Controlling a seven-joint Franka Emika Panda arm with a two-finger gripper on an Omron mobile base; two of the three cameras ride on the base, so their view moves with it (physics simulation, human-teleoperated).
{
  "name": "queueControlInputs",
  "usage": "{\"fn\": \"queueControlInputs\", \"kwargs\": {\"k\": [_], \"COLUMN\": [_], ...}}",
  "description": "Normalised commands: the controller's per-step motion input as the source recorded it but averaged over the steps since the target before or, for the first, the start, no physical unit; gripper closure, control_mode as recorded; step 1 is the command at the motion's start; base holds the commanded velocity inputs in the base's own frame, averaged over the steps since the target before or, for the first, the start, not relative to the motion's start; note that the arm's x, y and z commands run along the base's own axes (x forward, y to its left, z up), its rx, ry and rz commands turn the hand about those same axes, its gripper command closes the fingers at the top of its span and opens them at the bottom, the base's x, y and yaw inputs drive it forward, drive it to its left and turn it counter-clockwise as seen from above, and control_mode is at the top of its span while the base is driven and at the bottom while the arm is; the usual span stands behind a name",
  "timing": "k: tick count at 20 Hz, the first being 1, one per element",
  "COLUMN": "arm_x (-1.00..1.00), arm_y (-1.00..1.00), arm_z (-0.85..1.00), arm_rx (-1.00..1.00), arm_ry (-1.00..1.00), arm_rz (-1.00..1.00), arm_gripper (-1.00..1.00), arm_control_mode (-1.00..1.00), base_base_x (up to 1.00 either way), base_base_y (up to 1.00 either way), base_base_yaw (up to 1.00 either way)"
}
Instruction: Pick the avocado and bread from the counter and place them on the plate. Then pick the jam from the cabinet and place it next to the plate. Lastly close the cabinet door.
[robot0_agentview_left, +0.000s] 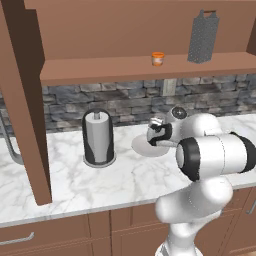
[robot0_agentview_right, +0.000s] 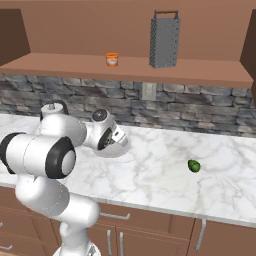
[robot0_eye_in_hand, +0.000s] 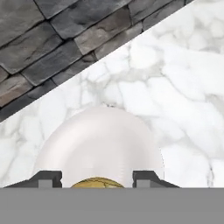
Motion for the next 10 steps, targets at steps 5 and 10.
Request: {"fn": "queueControlInputs", "kwargs": {"k": [5,10], "arm_x": [0.35,0.3], "arm_y": [0.43,0.15], "arm_z": [-0.47,-0.23], "arm_rx": [-0.06,0.0], "arm_ry": [0.11,0.05], "arm_rz": [0.04,0.05], "arm_gripper": [1.0,1.0], "arm_control_mode": [-1.0,-1.0], "base_base_x": [0.0,0.0], "base_base_y": [0.0,0.0], "base_base_yaw": [0.0,0.0]}}
